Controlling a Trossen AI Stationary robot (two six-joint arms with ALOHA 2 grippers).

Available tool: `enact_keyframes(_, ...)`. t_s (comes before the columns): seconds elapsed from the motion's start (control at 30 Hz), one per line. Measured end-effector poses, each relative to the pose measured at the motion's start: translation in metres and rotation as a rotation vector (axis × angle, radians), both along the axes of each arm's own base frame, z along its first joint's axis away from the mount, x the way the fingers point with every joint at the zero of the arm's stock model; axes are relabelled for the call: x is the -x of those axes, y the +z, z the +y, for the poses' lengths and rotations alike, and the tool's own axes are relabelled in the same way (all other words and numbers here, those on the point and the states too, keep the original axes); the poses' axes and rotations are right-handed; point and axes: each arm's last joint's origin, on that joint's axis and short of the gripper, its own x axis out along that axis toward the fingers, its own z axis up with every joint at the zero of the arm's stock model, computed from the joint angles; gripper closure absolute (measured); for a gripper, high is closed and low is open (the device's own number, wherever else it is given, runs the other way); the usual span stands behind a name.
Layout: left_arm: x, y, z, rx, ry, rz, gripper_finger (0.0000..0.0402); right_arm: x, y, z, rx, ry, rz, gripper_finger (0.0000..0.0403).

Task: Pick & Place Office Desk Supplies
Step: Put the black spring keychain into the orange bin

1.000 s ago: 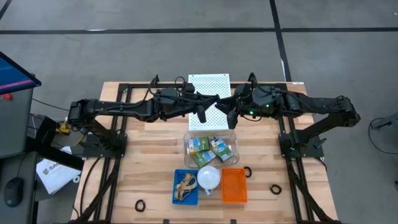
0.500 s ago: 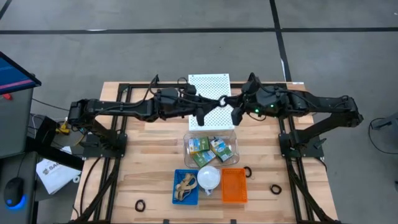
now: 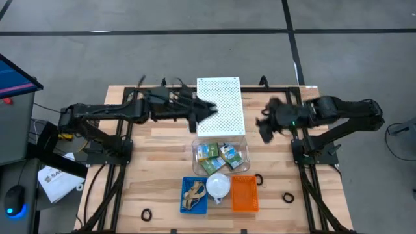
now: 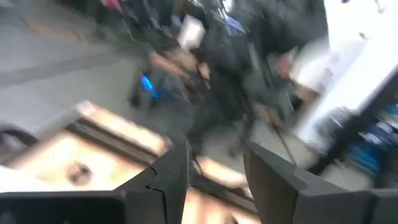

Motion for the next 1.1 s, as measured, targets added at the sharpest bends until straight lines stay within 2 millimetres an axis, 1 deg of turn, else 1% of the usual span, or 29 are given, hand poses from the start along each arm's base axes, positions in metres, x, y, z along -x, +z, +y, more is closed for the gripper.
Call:
enact_keyframes(0.13,0.03,0.018,0.011,-0.055,0.145,0.002,0.0246,0.013,-0.002,0.034,-0.149,0.06,0.0,0.0398)
enact_keyframes(0.23,0.048,0.026,0.02,-0.08,0.223,0.013,0.0242,0.019,-0.006,0.059,-0.255,0.08,0.0,0.0398)
enact_keyframes(0.33,0.06,0.031,0.028,-0.082,0.263,0.015,0.0241,0.026,-0.029,0.082,-0.342,0.062,0.05,0.0398)
enact_keyframes(0.43,0.064,0.033,0.031,-0.083,0.279,0.003,0.0242,0.028,-0.058,0.106,-0.454,0.027,0.052,0.0398)
enact_keyframes(0.5,0.064,0.033,0.031,-0.083,0.278,0.005,0.0244,0.026,-0.076,0.123,-0.553,0.034,0.004,0.0398)
enact_keyframes(0.6,0.061,0.029,0.03,-0.082,0.267,0.032,0.0244,0.022,-0.099,0.142,-0.695,0.013,-0.138,0.0398)
enact_keyframes(0.7,0.058,0.026,0.027,-0.081,0.256,0.049,0.0243,0.018,-0.118,0.153,-0.748,-0.057,-0.201,0.0398)
enact_keyframes(0.83,0.057,0.023,0.026,-0.08,0.243,0.081,0.0243,0.011,-0.139,0.162,-0.734,-0.139,-0.144,0.0398)
enact_keyframes(0.97,0.057,0.021,0.025,-0.079,0.242,0.103,0.0242,-0.005,-0.16,0.165,-0.72,-0.202,-0.079,0.0398)
enact_keyframes(1.1,0.057,0.019,0.025,-0.107,0.239,0.129,0.0241,-0.023,-0.177,0.166,-0.71,-0.243,-0.052,0.0398)
